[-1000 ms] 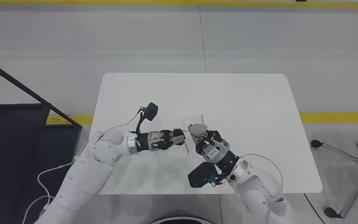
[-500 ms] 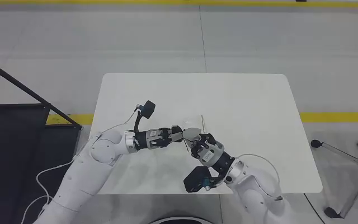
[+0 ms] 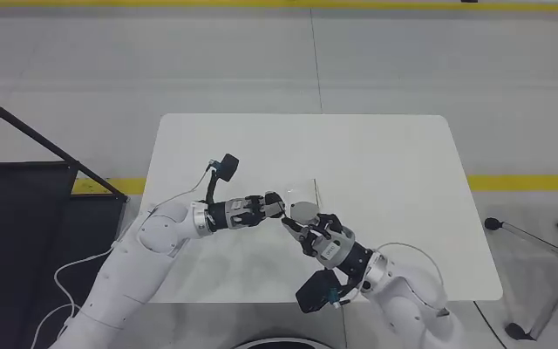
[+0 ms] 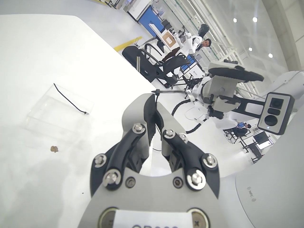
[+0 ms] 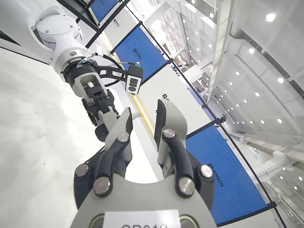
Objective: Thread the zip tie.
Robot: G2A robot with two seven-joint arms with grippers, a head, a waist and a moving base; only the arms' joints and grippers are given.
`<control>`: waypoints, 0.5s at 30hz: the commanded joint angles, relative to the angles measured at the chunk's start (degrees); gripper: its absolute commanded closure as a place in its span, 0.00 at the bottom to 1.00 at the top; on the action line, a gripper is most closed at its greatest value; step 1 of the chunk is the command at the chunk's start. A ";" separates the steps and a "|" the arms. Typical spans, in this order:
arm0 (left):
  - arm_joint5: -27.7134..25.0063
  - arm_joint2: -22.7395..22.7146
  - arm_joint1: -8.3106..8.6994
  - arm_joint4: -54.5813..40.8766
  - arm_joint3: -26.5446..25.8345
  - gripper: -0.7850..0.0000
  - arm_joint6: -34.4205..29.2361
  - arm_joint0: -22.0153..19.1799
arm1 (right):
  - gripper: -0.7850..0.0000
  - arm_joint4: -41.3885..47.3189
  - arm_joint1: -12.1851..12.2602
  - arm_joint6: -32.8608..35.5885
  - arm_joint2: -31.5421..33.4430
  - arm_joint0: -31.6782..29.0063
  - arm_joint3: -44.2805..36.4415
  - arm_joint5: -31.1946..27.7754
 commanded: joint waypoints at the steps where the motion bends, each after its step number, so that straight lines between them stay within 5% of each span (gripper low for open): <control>1: 0.05 0.05 0.03 -0.18 0.07 1.00 0.00 -0.03 | 0.66 -0.01 0.12 -0.51 0.36 -0.19 -0.03 -0.36; 15: 0.25 0.40 0.18 -1.09 0.31 1.00 -0.15 -0.42 | 0.73 -2.00 0.63 -0.45 0.03 0.23 -0.31 -4.00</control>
